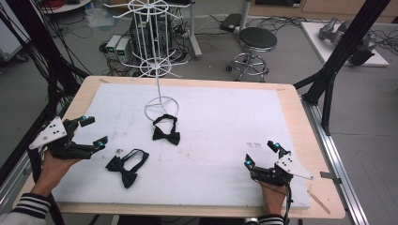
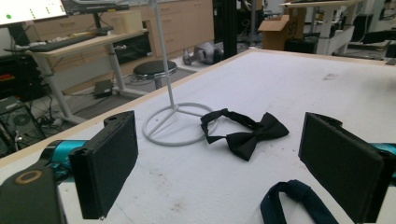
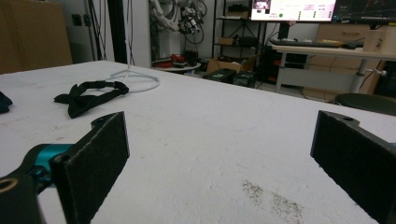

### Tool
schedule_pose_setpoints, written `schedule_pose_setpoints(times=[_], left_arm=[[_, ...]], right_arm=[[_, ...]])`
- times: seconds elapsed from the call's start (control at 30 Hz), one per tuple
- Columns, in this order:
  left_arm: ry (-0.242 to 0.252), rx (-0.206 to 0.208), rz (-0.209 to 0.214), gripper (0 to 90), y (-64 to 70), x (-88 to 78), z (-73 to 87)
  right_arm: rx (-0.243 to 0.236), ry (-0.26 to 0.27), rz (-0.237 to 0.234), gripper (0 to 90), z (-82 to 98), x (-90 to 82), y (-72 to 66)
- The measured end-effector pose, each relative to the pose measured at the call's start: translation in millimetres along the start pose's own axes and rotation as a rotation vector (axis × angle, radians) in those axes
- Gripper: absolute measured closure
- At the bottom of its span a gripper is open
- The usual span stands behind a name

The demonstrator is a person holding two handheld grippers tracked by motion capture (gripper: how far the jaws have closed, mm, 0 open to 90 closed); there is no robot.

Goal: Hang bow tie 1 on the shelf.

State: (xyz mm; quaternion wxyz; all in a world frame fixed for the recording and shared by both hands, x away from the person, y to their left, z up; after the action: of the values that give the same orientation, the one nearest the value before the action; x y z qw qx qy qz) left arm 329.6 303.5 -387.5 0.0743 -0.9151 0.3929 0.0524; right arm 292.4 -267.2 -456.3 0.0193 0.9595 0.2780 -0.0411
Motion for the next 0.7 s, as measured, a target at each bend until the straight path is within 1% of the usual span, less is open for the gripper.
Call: schedule_pose_setpoints(times=[0.1,0.17,0.23,0.43,0.5,0.53,0.57,0.7], left_arm=[[-0.013,-0.003,0.040,12.3,-1.2,1.0,-1.6],[-0.025,0.004,0.066,12.3,-1.4,2.5,-2.7],[-0.045,0.018,0.101,12.2,-1.3,4.0,-4.9],[-0.096,0.058,0.177,12.2,-0.9,7.5,-16.5],[-0.118,0.063,0.204,12.2,0.0,9.1,-19.3],[-0.142,0.074,0.229,12.2,1.6,11.1,-21.2],[-0.142,0.074,0.229,12.3,1.6,11.1,-21.2],[-0.175,0.103,0.266,12.3,5.4,15.3,-23.2]], right_arm=[[-0.001,-0.001,0.001,3.7,0.0,0.2,0.0],[-0.002,-0.003,0.002,3.6,0.0,0.1,0.0],[-0.001,-0.002,0.003,3.7,0.1,0.2,0.0],[-0.004,-0.003,0.005,3.6,0.1,0.2,0.1],[-0.004,-0.003,0.006,3.6,0.1,0.1,0.2],[-0.003,-0.004,0.006,3.6,0.1,0.1,0.1],[-0.003,-0.004,0.006,3.6,0.1,0.1,0.1],[-0.004,-0.004,0.007,3.7,0.1,0.1,0.2]])
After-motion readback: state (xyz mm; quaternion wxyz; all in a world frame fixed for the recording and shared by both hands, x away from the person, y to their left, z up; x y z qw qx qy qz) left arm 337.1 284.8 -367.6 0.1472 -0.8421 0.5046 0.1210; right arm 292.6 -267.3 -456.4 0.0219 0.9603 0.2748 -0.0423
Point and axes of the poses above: each handheld gripper's, and its own axes: x roughly forward along the jaws, z roughly out of its underside, y roughly to its right, the point moved 4 cm from there along x, roughly forward along the jaws, and after that the axes turned 2 degrees about -z, right-handed, at the moved point
